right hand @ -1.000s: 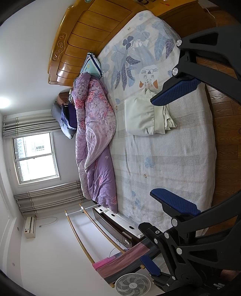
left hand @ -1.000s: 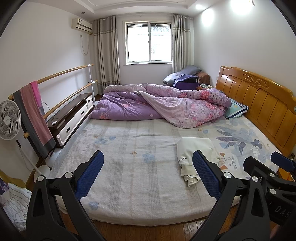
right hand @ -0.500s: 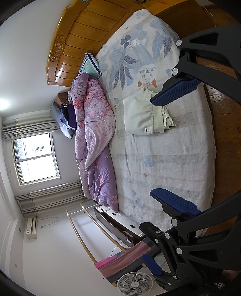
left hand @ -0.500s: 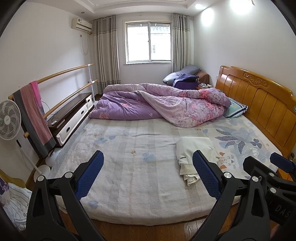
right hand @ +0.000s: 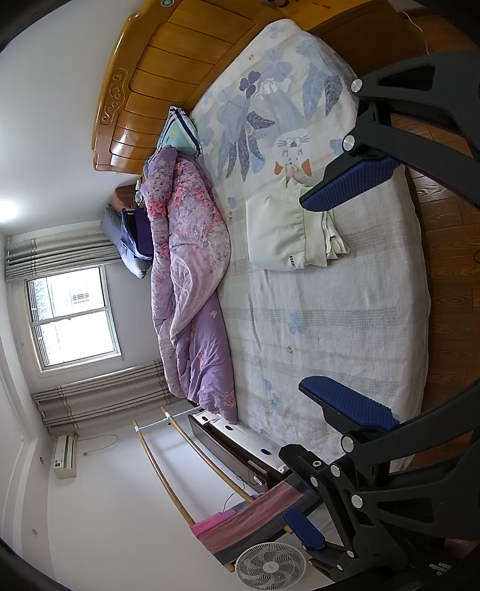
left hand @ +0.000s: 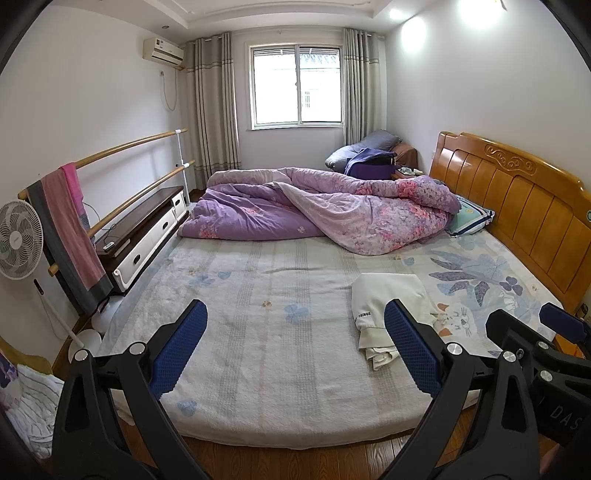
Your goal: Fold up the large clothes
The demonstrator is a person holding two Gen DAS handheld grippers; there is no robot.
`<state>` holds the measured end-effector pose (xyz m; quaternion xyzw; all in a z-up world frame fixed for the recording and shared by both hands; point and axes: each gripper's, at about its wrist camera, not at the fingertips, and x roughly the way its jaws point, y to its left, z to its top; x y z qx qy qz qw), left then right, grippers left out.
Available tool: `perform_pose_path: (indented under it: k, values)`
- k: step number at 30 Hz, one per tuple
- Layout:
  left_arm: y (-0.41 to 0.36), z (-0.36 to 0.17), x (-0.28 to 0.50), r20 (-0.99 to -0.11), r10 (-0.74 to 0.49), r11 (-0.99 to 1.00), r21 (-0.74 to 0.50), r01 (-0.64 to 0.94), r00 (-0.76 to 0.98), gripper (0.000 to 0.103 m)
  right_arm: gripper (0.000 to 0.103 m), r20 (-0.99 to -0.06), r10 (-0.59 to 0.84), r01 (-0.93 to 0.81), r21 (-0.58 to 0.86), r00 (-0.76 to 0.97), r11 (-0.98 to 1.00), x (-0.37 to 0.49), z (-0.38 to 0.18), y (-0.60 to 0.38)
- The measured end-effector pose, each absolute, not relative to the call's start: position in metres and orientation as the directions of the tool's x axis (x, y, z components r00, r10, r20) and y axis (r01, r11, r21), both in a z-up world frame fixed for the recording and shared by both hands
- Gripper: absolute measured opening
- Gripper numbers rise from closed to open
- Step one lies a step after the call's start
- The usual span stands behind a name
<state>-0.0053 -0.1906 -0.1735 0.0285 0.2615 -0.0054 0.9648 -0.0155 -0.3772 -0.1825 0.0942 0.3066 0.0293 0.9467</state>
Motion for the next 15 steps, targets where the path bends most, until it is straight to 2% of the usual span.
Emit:
perform_pose_path:
  k: [15]
  values:
    - [-0.187,-0.178,-0.002,-0.514,0.013,0.998,0.06,0.022,0.858,0.097,0.087,-0.587,0.121,0.012,0.218,0.801,0.976,-0.001,-0.185,-0.365]
